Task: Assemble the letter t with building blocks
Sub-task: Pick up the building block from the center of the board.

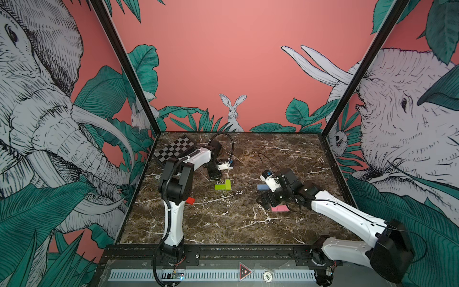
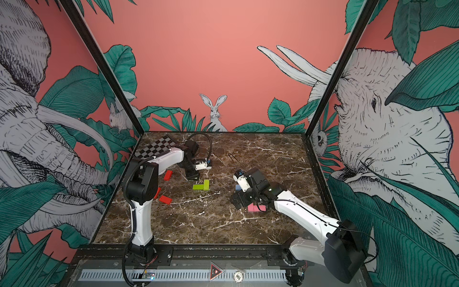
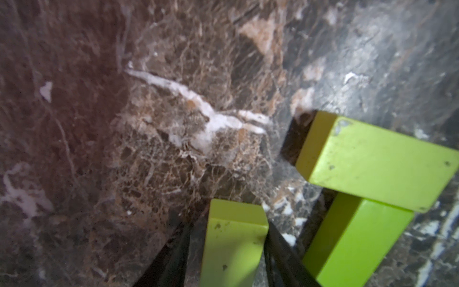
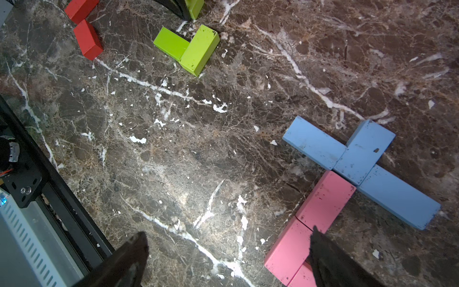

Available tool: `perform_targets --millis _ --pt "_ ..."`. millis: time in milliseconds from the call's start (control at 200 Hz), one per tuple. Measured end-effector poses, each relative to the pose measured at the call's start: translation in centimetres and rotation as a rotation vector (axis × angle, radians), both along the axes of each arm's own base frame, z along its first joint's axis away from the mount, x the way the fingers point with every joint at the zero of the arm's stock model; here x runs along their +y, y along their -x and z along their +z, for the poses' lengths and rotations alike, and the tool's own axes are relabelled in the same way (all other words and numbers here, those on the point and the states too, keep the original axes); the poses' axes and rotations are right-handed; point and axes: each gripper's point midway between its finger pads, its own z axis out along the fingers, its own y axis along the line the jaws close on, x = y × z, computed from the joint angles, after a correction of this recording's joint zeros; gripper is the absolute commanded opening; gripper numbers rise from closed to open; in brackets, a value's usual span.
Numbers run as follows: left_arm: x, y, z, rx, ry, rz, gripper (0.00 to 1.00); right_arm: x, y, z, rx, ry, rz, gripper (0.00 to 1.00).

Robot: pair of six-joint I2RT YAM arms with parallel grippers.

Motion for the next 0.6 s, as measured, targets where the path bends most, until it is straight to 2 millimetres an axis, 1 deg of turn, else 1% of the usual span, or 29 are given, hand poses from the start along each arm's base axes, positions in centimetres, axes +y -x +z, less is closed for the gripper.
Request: perform_targets --millis 255,495,600 --pt "-0.2 0.08 0.02 -0.001 0.0 -0.006 0.35 0.0 0.0 0.0 0.0 0.0 0.0 0.98" --pt "-0.27 0.08 0.11 0.0 0.006 0.003 0.29 -0.01 -0.01 0.05 -0.001 -0.001 -0.001 0.98" --pt "-0.36 -0.02 0.62 -0.011 0.014 0.011 0.27 -0.11 0.06 0.18 -0.007 -0.005 -0.003 0.99"
